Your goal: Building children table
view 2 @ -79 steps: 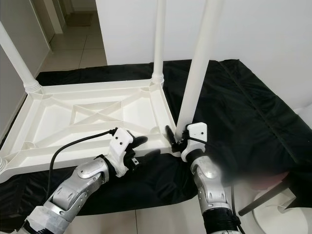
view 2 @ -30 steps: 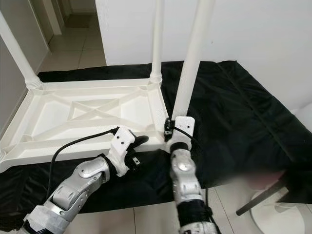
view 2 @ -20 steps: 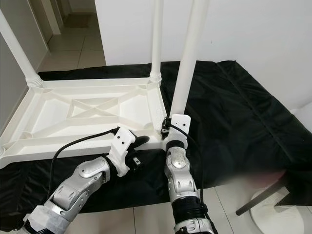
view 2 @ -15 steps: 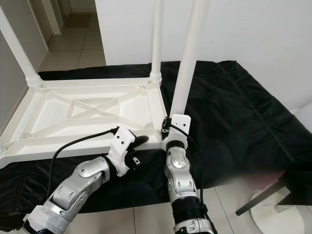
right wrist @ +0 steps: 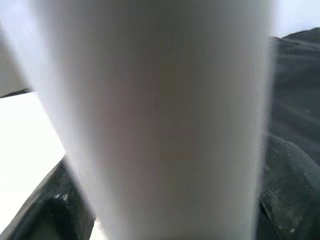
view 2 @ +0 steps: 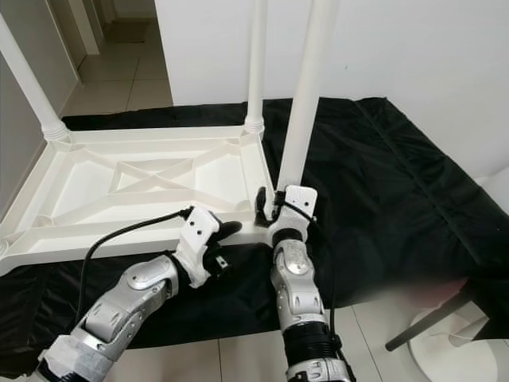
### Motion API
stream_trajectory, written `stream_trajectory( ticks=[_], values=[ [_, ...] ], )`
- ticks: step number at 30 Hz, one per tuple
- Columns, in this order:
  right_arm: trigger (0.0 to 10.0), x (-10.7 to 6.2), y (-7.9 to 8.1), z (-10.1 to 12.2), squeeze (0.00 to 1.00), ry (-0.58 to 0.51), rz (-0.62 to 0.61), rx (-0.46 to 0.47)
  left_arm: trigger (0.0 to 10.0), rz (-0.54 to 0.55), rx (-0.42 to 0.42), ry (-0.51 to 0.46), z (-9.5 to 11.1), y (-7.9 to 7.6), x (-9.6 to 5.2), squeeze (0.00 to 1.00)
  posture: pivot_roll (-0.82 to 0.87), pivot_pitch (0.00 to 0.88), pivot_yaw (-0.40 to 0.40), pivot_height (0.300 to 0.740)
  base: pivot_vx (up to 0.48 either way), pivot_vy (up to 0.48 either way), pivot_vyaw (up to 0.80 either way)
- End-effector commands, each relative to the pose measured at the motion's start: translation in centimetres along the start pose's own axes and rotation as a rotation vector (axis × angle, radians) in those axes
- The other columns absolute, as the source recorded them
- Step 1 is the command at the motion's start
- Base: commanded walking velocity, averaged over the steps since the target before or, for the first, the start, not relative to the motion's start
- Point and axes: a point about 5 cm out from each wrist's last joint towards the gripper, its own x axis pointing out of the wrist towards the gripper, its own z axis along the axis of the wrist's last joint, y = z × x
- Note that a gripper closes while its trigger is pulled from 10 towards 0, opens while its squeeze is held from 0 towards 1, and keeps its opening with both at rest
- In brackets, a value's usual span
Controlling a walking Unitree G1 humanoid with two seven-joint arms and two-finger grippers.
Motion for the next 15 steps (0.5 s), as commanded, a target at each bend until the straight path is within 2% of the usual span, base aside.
stream_trajectory(
  ticks=[1, 7, 15],
  values=[
    [10.0, -0.2, -0.1, 0.0, 0.0, -0.005, 0.017, 0.008, 10.0, -0.057, 0.011, 0.001, 0.2, -0.3, -0.1, 0.0, -0.05, 0.016, -0.001, 0.74, 0.0, 0.0, 0.0],
    [10.0, -1.1, -1.1, -0.1, 0.0, -0.004, 0.087, -0.03, 10.0, -0.053, 0.011, 0.003, 0.2, -0.3, -0.2, 0.0, -0.05, 0.018, -0.005, 0.74, 0.0, 0.0, 0.0],
    [10.0, -1.9, -1.0, -0.2, 0.0, -0.013, 0.15, -0.049, 10.0, -0.066, -0.018, -0.003, 0.2, -0.5, -0.3, 0.0, -0.05, 0.02, -0.005, 0.74, 0.0, 0.0, 0.0]
  ],
)
